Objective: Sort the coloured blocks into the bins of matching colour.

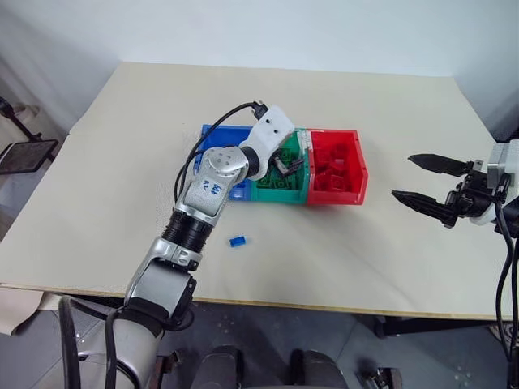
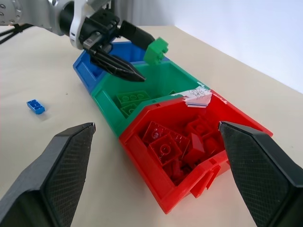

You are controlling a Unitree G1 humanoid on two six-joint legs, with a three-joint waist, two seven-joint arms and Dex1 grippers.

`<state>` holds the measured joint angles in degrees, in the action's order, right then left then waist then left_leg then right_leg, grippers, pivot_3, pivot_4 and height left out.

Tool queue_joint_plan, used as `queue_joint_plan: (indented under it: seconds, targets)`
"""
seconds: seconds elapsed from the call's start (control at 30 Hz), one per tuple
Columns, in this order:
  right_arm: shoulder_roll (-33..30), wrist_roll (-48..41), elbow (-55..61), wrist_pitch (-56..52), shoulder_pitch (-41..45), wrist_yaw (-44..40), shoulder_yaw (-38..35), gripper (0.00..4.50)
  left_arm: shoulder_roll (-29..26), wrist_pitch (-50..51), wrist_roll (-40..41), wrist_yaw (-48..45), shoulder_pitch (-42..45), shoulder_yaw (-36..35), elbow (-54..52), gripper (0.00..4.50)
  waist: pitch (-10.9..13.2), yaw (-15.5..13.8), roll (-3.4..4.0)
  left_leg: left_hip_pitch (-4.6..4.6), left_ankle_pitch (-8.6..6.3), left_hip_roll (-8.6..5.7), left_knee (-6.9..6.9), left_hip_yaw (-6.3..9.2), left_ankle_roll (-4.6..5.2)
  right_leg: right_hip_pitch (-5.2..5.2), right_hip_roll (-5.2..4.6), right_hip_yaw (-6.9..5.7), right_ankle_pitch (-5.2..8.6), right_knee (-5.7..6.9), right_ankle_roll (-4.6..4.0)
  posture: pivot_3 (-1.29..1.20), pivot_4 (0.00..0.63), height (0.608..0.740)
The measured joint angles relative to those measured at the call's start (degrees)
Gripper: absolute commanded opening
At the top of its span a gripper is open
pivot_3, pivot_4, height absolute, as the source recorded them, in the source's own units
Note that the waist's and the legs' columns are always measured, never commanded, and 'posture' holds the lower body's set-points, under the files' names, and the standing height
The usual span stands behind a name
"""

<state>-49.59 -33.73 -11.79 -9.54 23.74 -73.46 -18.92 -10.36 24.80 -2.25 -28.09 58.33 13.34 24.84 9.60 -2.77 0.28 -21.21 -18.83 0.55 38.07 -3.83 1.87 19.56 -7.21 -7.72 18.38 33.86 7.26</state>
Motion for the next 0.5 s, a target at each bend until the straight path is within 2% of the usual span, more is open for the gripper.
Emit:
queue_joint_plan:
  seconds: [0.27, 0.37, 0.43, 0.5]
  targets:
    - [0.00, -0.09, 0.72, -0.41, -2.12, 0.71, -0.38, 4.38, -1.30, 0.29, -4.12, 0.73, -0.17, 2.16, 0.58, 4.49, 0.01, 0.01, -0.01, -0.01, 0.00, 0.01, 0.01, -0.03, 0.00, 0.02, 0.00, 0.05, 0.00, 0.02, 0.00, 0.00, 0.150, 0.740]
    - [0.00, -0.14, 0.89, -0.46, -2.13, 0.85, -0.43, 4.38, 0.62, 3.55, -2.55, 0.59, 0.16, 0.01, -0.04, 4.49, 0.01, -0.25, -0.02, -0.03, 0.00, 0.00, 0.04, 0.02, 0.00, 0.01, -0.01, 0.04, 0.00, 0.02, 0.00, 0.00, 0.150, 0.740]
    - [0.08, -0.16, 1.40, -0.51, -1.91, 1.17, -0.38, 4.38, -0.26, 2.71, -4.00, 0.16, 0.31, 1.89, 0.05, 4.49, 0.01, -0.15, -0.02, -0.01, 0.00, -0.01, 0.01, 0.00, 0.00, 0.01, 0.00, 0.04, 0.00, 0.02, 0.00, 0.00, 0.150, 0.740]
    - [0.08, -0.15, 1.34, -0.51, -1.96, 1.12, -0.42, 4.38, 1.35, 7.16, -1.86, -0.03, 0.39, -0.69, -1.21, 4.49, 0.02, -0.03, -0.04, -0.07, 0.00, 0.03, 0.04, 0.00, 0.00, 0.04, 0.02, 0.05, 0.00, 0.01, 0.00, 0.00, 0.150, 0.740]
